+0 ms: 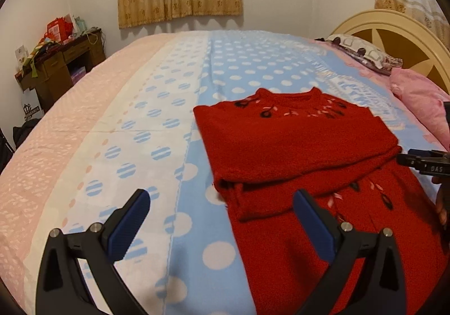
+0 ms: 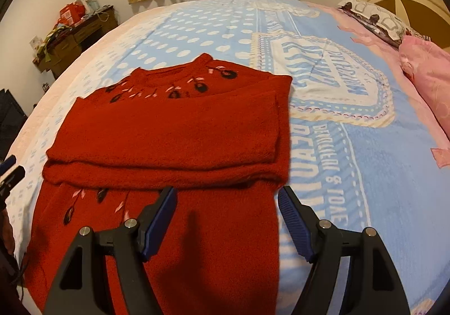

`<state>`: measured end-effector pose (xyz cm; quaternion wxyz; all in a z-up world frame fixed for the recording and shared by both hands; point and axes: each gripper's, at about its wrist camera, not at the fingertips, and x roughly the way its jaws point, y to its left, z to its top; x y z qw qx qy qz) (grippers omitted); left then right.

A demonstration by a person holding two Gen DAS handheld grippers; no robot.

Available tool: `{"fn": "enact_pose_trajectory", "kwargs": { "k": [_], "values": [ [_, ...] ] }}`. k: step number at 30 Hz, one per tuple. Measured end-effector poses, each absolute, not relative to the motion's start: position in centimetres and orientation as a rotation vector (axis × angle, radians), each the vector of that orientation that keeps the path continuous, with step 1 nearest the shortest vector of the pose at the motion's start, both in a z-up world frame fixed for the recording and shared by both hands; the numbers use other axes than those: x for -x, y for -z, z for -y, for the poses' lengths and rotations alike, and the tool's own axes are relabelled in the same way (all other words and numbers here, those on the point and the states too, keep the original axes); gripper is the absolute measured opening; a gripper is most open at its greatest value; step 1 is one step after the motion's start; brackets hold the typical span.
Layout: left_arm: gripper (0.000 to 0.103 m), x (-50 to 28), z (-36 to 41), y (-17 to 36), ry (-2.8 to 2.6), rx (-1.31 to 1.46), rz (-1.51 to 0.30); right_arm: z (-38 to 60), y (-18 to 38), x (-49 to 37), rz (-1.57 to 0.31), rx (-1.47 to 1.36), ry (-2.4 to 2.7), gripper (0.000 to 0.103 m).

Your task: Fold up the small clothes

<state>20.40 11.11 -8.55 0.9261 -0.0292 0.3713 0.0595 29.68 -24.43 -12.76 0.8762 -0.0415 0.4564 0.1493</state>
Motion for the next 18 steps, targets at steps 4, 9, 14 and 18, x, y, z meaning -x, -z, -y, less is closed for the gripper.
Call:
{"fn": "enact_pose_trajectory", "kwargs": {
  "k": [4,9,14,18],
  "values": [
    [0.103,-18.7,-10.7,7.8,-0.106,0.057,-0.738,24.0,12.2,-28.1,-0.941,0.087,-0.335,0.075],
    [0.103,-16.3,-10.2,7.0,-0.086,0.049,-0.714,23.5,12.0,-26.3,-0.929,0.099,-0.358,0.075],
    [0.103,-14.4,-9.8,6.3,-0.077,0.035,-0.690,23.3,11.9,-24.3,-0.921,0.105,-0.377,0.075],
    [0.103,-13.0,-9.4,5.7,-0.069,0.023,-0.672,23.2,11.8,-22.7,-0.916,0.116,-0.384,0.075]
  ]
}}
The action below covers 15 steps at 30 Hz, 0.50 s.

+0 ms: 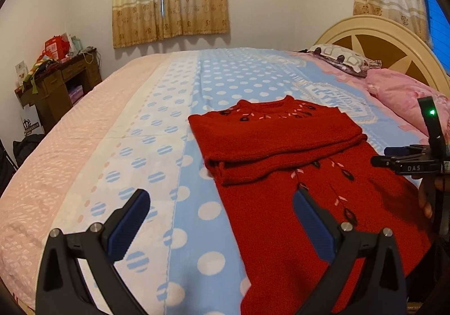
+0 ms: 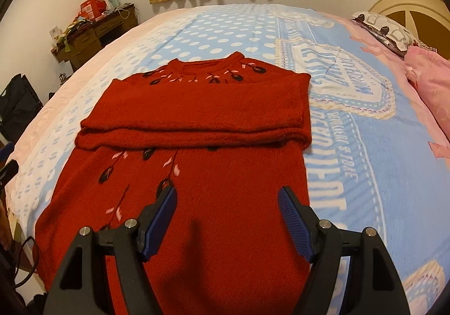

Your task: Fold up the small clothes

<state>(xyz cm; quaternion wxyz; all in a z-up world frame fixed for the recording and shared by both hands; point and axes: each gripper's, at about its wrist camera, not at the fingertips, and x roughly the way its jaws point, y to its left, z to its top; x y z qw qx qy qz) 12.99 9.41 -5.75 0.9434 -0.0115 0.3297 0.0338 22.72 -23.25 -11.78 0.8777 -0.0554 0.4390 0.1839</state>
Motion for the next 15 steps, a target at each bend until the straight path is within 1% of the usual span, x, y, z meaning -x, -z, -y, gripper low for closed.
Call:
{"fn": "enact_pose_trajectory", "kwargs": {
  "k": [15],
  "values": [
    [0.103,-8.7,-7.6,7.7,-0.025,0.023,-0.732,23.5,13.3,-17.4,-0.943,0.163,-0.407,0.075]
  ]
}}
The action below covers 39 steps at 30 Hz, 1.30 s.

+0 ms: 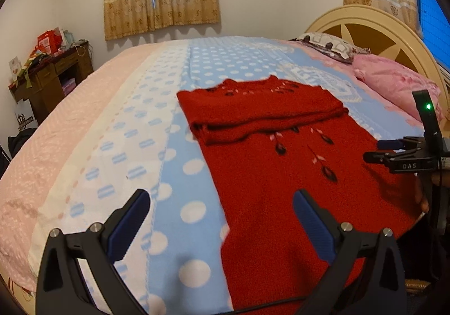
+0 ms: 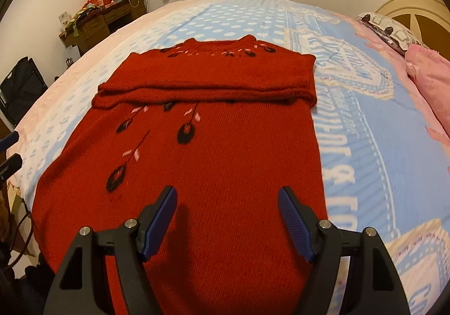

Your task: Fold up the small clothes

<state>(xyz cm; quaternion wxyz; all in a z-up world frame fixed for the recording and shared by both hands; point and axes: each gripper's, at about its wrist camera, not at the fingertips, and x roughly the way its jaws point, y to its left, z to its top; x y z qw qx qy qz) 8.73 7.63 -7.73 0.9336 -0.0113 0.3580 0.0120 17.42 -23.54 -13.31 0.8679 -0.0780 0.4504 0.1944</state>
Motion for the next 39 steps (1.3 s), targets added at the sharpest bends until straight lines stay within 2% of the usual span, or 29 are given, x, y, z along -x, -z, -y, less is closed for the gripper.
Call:
{"fn": "enact_pose_trajectory", "kwargs": {
  "k": [19,22,24,31,34,37,39],
  "values": [
    [0.102,-5.0,-6.6,11.0,0.033,0.077,-0.858,25.6,13.6,-12.4,-0.911,0.168,-0.388,0.075],
    [0.095,-4.9,-6.9,11.7,0.048,0.121,-0.889,26.7,13.5,-11.1,-0.902,0.152,-0.386,0.075],
    [0.084,-5.0,-6.7,12.4,0.081,0.148,-0.925,27.5,13.4,-10.3,-0.899,0.144,-0.379,0.075],
    [0.083,-4.3,-5.3,12.4,0.124,0.127,-0.934,30.6,12.6,-8.0,-0.910,0.097,-0.333,0.075],
    [0.078,-4.0,-5.4,12.3,0.118,0.123,-0.944,31.8,12.8,-7.7,-0.926,0.071,-0.320,0.075],
    [0.072,-3.7,-5.3,12.2,0.101,0.101,-0.962,32.4,12.9,-7.3,-0.923,0.051,-0.318,0.067],
    [0.063,-3.6,-5.3,12.2,0.095,0.095,-0.965,32.6,13.0,-7.0,-0.926,0.037,-0.325,0.062]
  ]
}}
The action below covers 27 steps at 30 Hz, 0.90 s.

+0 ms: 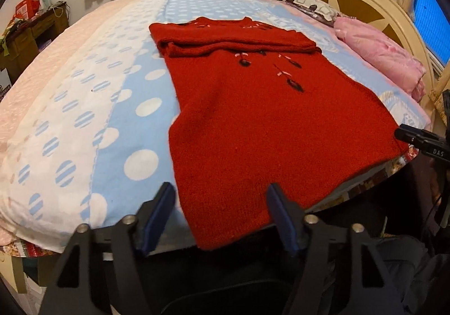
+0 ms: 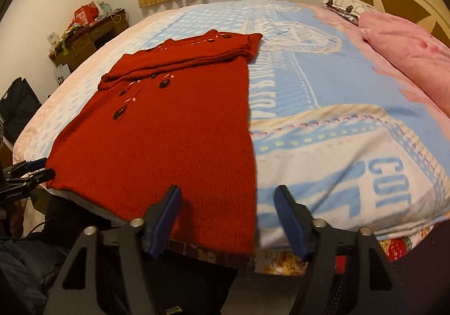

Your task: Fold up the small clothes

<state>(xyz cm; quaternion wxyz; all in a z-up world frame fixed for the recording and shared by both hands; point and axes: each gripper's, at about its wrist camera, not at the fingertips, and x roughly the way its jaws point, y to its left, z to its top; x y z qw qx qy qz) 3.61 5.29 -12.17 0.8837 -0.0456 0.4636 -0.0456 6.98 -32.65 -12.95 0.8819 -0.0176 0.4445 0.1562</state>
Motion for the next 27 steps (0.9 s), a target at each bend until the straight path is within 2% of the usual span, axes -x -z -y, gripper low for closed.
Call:
{"fn": "enact_pose_trajectory", "kwargs": {
  "k": [2,13,24,25,26,27],
  "values": [
    [0.063,-3.4,-5.6,12.1,0.104,0.117,-0.967,32.7,13.0,-6.7,-0.934,0.020,-0.347,0.056],
    [0.065,-3.5,-6.2,12.5,0.126,0.186,-1.002,33.9,13.9,-6.1,-0.941,-0.053,-0.372,0.035],
    [0.062,-3.3,-7.2,12.7,0.181,0.268,-0.992,34.3,14.3,-6.1,-0.965,-0.105,-0.418,0.034],
    [0.060,-3.3,-7.2,12.6,0.179,0.270,-0.988,34.4,14.2,-6.0,-0.965,-0.111,-0.421,0.034],
    [0.047,-3.1,-7.2,12.4,0.166,0.264,-0.985,34.5,14.1,-6.0,-0.964,-0.120,-0.423,0.033],
    [0.029,-3.1,-7.3,12.2,0.162,0.264,-0.982,34.6,14.1,-6.0,-0.963,-0.126,-0.422,0.030]
  ]
}}
